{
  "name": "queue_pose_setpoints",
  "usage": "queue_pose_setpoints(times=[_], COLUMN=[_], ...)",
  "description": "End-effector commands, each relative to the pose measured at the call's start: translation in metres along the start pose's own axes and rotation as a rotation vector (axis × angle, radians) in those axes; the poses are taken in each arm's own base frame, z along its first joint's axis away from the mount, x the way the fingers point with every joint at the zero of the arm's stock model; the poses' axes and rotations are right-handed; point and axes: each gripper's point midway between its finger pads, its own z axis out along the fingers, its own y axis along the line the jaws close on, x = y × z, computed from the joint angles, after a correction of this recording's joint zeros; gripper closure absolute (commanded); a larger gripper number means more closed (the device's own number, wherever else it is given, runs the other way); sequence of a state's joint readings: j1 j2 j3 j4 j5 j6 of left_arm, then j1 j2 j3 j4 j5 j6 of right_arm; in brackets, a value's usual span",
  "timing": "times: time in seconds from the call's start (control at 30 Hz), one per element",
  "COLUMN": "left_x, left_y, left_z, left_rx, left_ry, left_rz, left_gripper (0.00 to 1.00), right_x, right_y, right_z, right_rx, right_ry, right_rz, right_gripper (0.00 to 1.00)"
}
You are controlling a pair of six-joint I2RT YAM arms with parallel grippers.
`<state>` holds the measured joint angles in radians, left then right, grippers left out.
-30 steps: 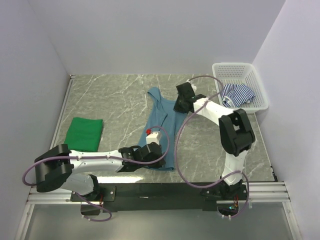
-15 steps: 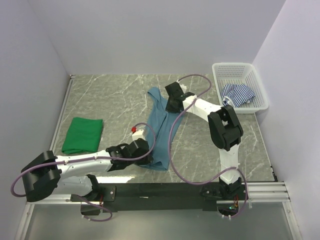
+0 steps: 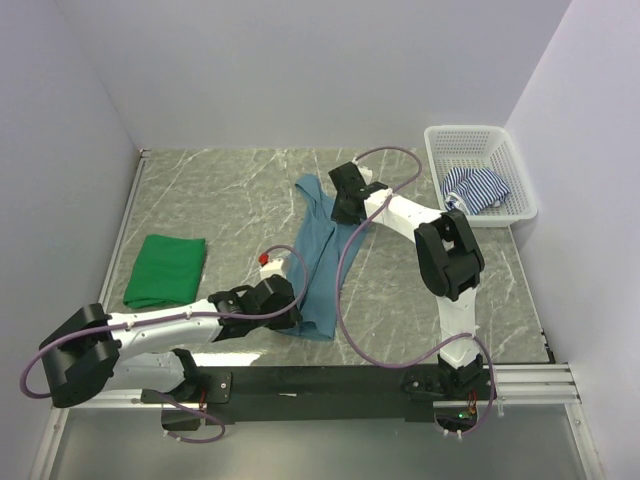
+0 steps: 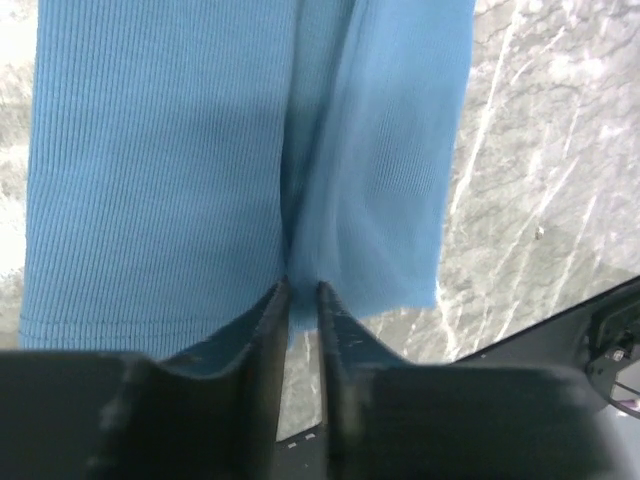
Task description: Fold and stack the tank tops
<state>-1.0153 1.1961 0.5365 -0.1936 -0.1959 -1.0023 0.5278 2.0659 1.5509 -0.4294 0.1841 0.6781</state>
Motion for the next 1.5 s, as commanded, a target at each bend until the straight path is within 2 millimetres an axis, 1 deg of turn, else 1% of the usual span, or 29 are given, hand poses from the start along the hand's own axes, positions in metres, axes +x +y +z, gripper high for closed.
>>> queue_pose_setpoints(times=[0.0,0.03,0.07,0.13,0.17,0.23,0.27,0.3,0.33,0.37,0.4,0.43,0.47,0.5,0.53,0.57,0.6,0.63,0.67,0.73,0.77,0.83,0.87,0.9,1.0,1.07,1.23,1.37,1.47], left_x=[-0.007,-0.009,-0.011,-0.018,-0.022,-0.03,-0.032,-0.036,-0.036,-0.036,-0.037,-0.035,-0.035,-0.035,-0.033,-0.035,-0.034,-0.034,-0.033,-0.029,-0.024,-0.019,-0.016,-0.012,-0.007,-0.006,-0.004,0.002,0.004], left_y=[-0.012,-0.012,-0.013,-0.018,-0.02,-0.031,-0.036,-0.043,-0.051,-0.055,-0.057,-0.057,-0.056,-0.055,-0.049,-0.044,-0.04,-0.037,-0.032,-0.027,-0.025,-0.022,-0.02,-0.016,-0.013,-0.01,-0.004,-0.001,0.001], left_z=[-0.011,-0.013,-0.016,-0.024,-0.028,-0.037,-0.04,-0.042,-0.043,-0.042,-0.036,-0.033,-0.029,-0.021,-0.018,-0.015,-0.012,-0.01,-0.009,-0.006,-0.004,0.001,0.002,0.005,0.007,0.008,0.012,0.019,0.019], left_rx=[0.055,0.054,0.057,0.07,0.075,0.112,0.131,0.148,0.175,0.183,0.17,0.156,0.135,0.098,0.067,0.037,0.018,0.002,-0.019,-0.031,-0.023,-0.031,-0.039,-0.046,-0.044,-0.054,-0.078,-0.087,-0.095], left_ry=[-0.01,-0.014,-0.02,-0.042,-0.053,-0.07,-0.071,-0.075,-0.068,-0.068,-0.057,-0.045,-0.043,-0.034,-0.026,-0.038,-0.036,-0.039,-0.041,-0.03,-0.015,0.002,0.013,0.026,0.039,0.043,0.047,0.065,0.069], left_rz=[0.016,0.015,0.015,0.012,0.015,0.023,0.032,0.037,0.047,0.067,0.077,0.091,0.112,0.123,0.134,0.141,0.143,0.143,0.144,0.155,0.157,0.169,0.174,0.178,0.18,0.183,0.19,0.196,0.2], left_gripper=[0.73,0.7,0.69,0.67,0.67,0.67,0.69,0.72,0.76,0.78,0.79,0.81,0.81,0.8,0.79,0.78,0.76,0.73,0.71,0.67,0.66,0.64,0.64,0.63,0.62,0.62,0.64,0.65,0.68], right_x=[-0.023,-0.024,-0.022,-0.026,-0.027,-0.033,-0.035,-0.036,-0.039,-0.032,-0.037,-0.039,-0.034,-0.034,-0.033,-0.036,-0.034,-0.034,-0.038,-0.037,-0.038,-0.035,-0.035,-0.031,-0.025,-0.023,-0.013,-0.011,-0.009], right_y=[0.015,0.016,0.016,0.016,0.013,0.001,-0.004,-0.01,-0.018,-0.029,-0.032,-0.039,-0.044,-0.046,-0.046,-0.042,-0.044,-0.041,-0.036,-0.03,-0.022,-0.016,-0.005,-0.005,0.004,0.006,0.007,0.003,-0.001], right_z=[-0.006,-0.007,-0.008,-0.015,-0.017,-0.025,-0.028,-0.036,-0.038,-0.037,-0.044,-0.044,-0.041,-0.039,-0.037,-0.036,-0.031,-0.029,-0.031,-0.026,-0.024,-0.022,-0.023,-0.019,-0.014,-0.008,-0.002,0.0,0.002], right_rx=[-0.029,-0.039,-0.048,-0.055,-0.041,-0.01,-0.005,-0.01,-0.008,0.009,0.001,0.007,0.013,0.008,0.0,-0.008,0.003,-0.001,-0.015,-0.021,-0.028,-0.021,-0.033,-0.019,-0.02,-0.011,0.019,0.041,0.058], right_ry=[-0.068,-0.069,-0.068,-0.083,-0.089,-0.111,-0.117,-0.127,-0.13,-0.119,-0.135,-0.139,-0.127,-0.122,-0.107,-0.11,-0.099,-0.096,-0.101,-0.091,-0.093,-0.08,-0.086,-0.074,-0.063,-0.055,-0.035,-0.037,-0.037], right_rz=[-0.015,-0.019,-0.022,-0.029,-0.033,-0.029,-0.021,-0.009,0.009,0.014,0.03,0.038,0.042,0.037,0.032,0.023,0.006,0.002,0.0,-0.012,-0.022,-0.038,-0.051,-0.061,-0.076,-0.084,-0.102,-0.103,-0.105], right_gripper=[0.89,0.84,0.71,0.59,0.56,0.53,0.53,0.53,0.53,0.53,0.53,0.53,0.54,0.54,0.55,0.55,0.56,0.56,0.57,0.57,0.57,0.57,0.57,0.57,0.57,0.57,0.57,0.57,0.57])
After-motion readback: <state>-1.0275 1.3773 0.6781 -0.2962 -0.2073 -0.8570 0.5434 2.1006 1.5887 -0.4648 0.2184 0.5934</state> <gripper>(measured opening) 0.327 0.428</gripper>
